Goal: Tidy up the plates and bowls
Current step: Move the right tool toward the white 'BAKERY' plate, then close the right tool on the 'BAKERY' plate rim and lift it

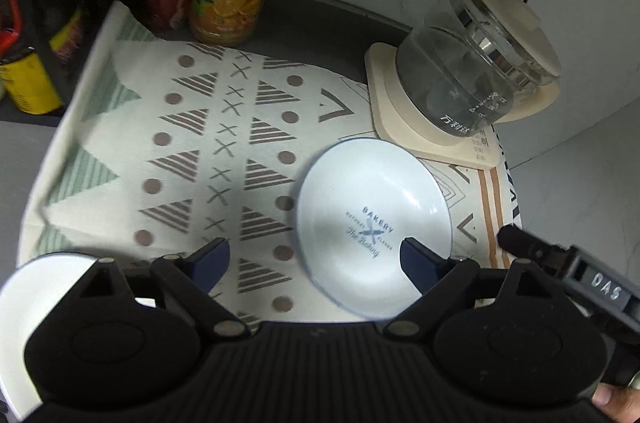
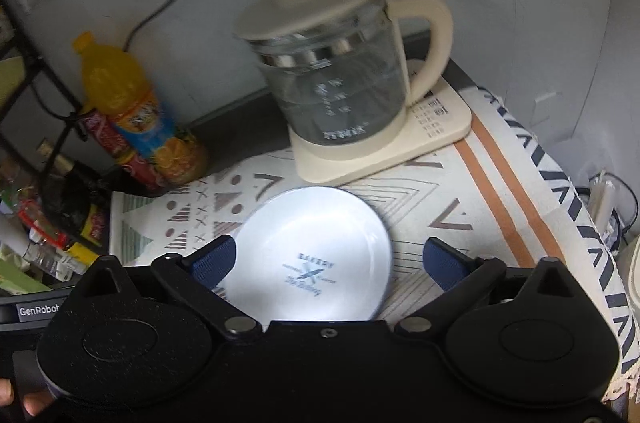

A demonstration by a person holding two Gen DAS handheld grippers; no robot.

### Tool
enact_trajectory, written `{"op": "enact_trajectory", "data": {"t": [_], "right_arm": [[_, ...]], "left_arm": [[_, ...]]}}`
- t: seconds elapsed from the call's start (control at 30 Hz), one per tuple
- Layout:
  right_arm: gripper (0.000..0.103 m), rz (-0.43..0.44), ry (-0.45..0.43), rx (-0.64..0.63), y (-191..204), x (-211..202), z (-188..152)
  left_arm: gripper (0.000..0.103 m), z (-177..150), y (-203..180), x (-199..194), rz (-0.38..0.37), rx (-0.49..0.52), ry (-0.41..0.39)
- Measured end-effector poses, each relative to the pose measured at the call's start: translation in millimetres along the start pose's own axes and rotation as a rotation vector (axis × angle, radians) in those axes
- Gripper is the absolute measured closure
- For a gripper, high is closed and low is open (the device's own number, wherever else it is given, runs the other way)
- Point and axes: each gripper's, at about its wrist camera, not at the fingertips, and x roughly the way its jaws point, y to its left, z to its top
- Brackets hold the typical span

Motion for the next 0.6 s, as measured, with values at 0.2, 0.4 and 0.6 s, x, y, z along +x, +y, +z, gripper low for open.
{"op": "enact_trajectory", "data": {"t": [0.2,0.4,0.6], "right_arm": [[0.020,0.029,0.097,-0.014,-14.9,31.7,11.3],[0.034,0.041,0.205,0.002,-28.9,66.0,23.2],[0.043,0.043,0.297,0.008,-36.9,97.8,24.4]], "left_arm": [[0.019,4.2,-11.0,29.0,-0.004,-0.019,0.025],[0.042,5.8,-11.7,54.5,0.018,-0.063,0.070],[0.058,4.0,-8.0,70.3,0.045,-0.103,0.092]]}}
